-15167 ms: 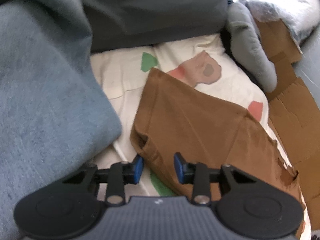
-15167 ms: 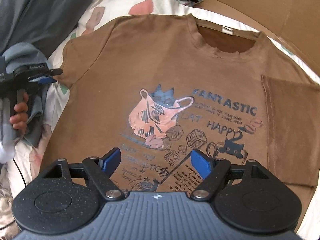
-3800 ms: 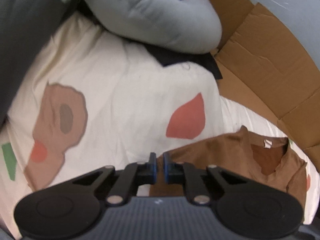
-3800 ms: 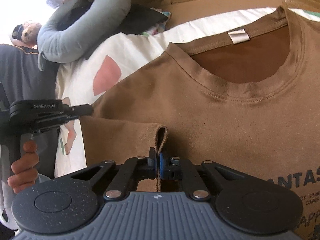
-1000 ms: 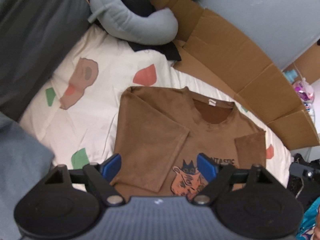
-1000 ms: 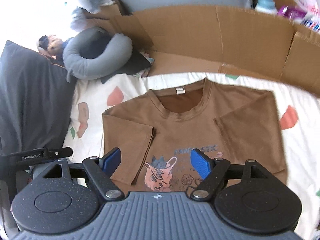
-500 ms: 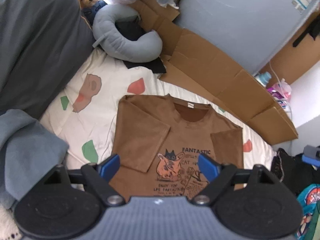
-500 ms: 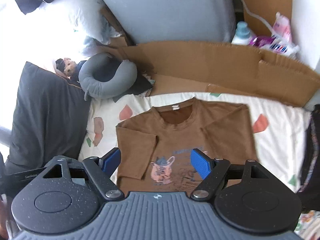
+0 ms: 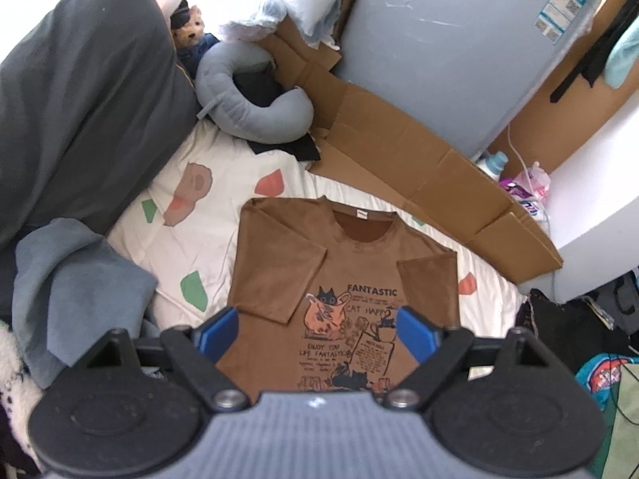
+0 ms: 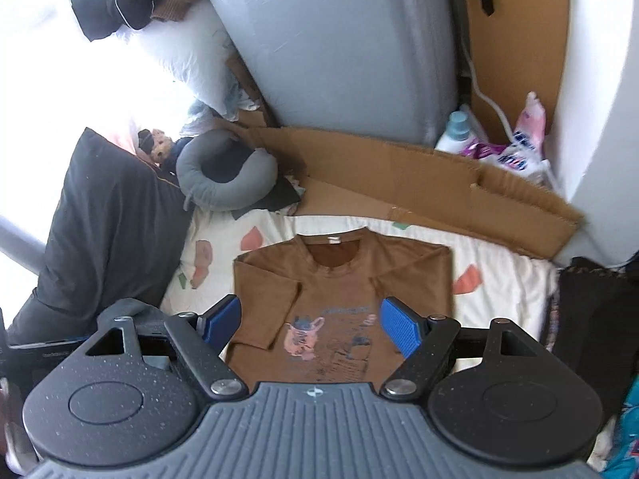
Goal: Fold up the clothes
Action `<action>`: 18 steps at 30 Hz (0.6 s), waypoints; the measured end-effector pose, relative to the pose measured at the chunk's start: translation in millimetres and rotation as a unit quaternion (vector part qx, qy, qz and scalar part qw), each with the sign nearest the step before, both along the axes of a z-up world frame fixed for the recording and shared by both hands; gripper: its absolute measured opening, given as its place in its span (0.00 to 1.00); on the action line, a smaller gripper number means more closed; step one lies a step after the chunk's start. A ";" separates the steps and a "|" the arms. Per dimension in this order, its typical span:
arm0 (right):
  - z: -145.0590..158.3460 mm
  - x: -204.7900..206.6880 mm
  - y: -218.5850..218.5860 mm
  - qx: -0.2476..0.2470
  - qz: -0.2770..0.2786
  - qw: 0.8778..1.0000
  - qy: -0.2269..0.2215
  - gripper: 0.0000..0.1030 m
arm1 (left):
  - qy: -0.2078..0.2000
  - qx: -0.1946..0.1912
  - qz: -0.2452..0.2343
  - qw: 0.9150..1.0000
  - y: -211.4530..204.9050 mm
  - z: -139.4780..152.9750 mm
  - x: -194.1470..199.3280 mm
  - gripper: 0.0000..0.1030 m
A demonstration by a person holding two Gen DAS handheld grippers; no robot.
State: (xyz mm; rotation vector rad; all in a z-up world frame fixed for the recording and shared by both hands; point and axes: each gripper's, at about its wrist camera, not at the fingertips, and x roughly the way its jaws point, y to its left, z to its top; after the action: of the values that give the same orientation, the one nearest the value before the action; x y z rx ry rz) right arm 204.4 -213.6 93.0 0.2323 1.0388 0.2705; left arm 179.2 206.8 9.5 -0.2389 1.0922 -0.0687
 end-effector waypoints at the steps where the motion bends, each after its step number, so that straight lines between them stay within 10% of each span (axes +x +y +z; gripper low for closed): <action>1: 3.9 -3.6 -3.8 -0.004 0.001 1.000 -0.002 0.80 | -0.003 -0.001 -0.001 1.000 -0.1 2.8 -4.5 0.86; 18: -16.2 -98.5 -58.0 -0.049 0.025 0.998 -0.026 0.80 | -0.031 0.011 -0.021 0.999 -7.9 3.7 -77.2 0.86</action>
State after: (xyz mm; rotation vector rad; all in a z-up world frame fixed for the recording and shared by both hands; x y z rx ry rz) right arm 105.9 -271.7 76.8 0.1105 1.0049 0.2697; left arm 102.0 198.8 13.2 -0.1926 1.0362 -0.1014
